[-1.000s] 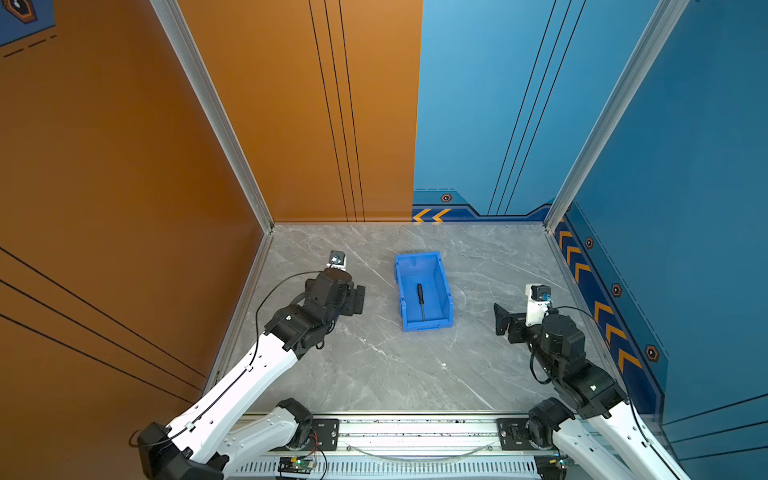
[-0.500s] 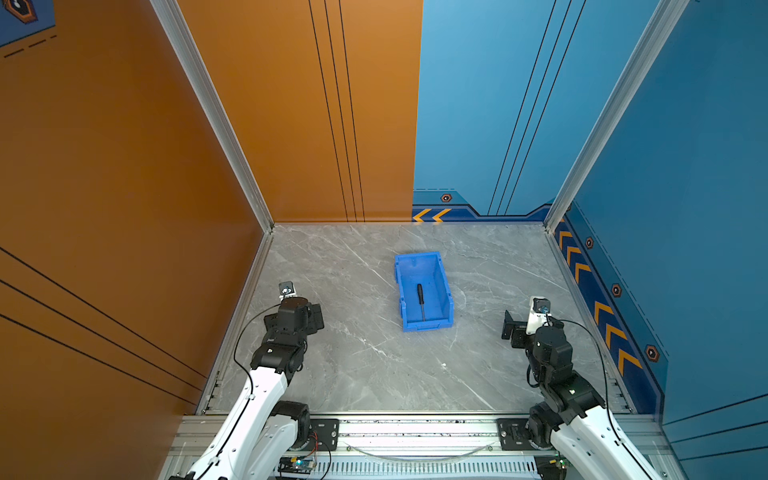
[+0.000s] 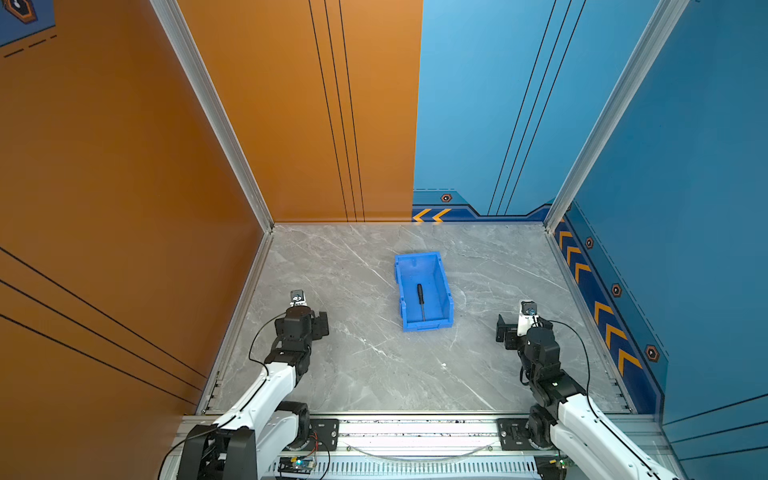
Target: Put the screwdriver in the bin
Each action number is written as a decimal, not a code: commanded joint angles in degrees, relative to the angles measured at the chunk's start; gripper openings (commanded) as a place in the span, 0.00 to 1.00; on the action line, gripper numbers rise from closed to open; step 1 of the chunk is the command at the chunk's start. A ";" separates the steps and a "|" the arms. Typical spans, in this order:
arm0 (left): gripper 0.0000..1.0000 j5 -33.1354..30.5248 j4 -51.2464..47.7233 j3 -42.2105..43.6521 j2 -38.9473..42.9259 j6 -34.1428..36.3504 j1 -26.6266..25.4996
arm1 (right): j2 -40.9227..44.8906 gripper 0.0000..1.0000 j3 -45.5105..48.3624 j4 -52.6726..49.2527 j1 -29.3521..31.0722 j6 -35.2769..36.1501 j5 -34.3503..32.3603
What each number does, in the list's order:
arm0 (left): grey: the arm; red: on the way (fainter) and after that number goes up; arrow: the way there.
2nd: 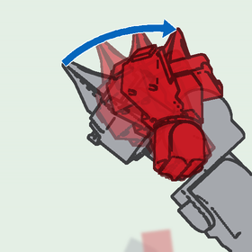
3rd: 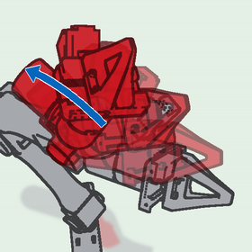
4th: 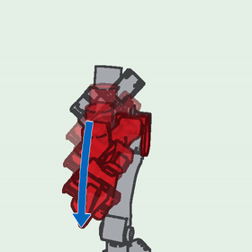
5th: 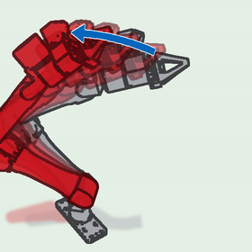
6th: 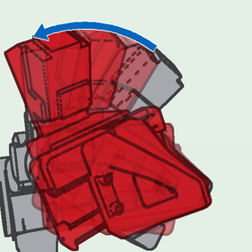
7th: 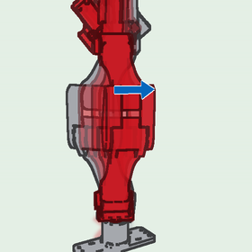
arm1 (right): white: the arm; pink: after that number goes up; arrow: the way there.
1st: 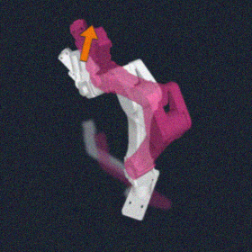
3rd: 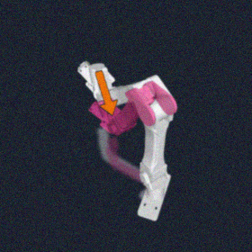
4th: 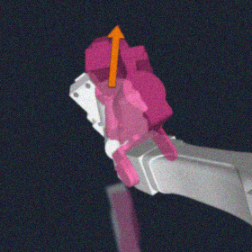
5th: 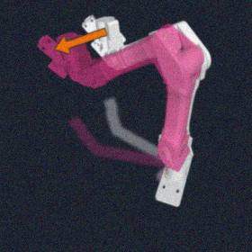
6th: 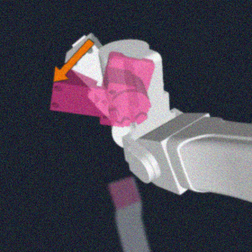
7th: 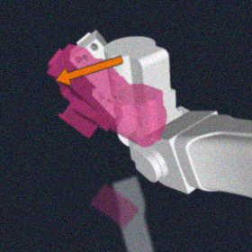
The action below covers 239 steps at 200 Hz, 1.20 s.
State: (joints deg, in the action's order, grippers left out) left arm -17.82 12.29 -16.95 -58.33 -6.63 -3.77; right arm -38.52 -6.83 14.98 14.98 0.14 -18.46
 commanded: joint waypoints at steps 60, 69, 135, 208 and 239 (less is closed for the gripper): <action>0.98 -0.69 22.60 -1.69 -12.50 3.03 -0.03 | -22.32 1.00 -2.55 26.85 -3.63 1.40 1.80; 0.98 -0.37 24.07 -2.22 -14.06 2.85 0.29 | -25.33 1.00 -3.41 28.99 -4.00 1.53 2.27; 0.98 2.22 31.28 -4.86 -22.08 4.48 1.61 | -43.91 1.00 -8.16 43.72 -6.44 2.46 4.33; 0.98 6.48 38.76 -5.03 -30.36 6.02 1.93 | -50.38 1.00 -9.91 46.69 -8.80 -0.16 4.34; 0.98 6.39 39.12 -5.07 -30.74 6.11 1.93 | -50.07 1.00 -14.37 37.28 -12.59 -4.12 7.38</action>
State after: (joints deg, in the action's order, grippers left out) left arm -12.93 48.93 -21.10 -88.25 -1.80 -1.56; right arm -89.10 -18.17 58.87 5.23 -0.16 -14.24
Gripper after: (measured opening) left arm 0.978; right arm 0.999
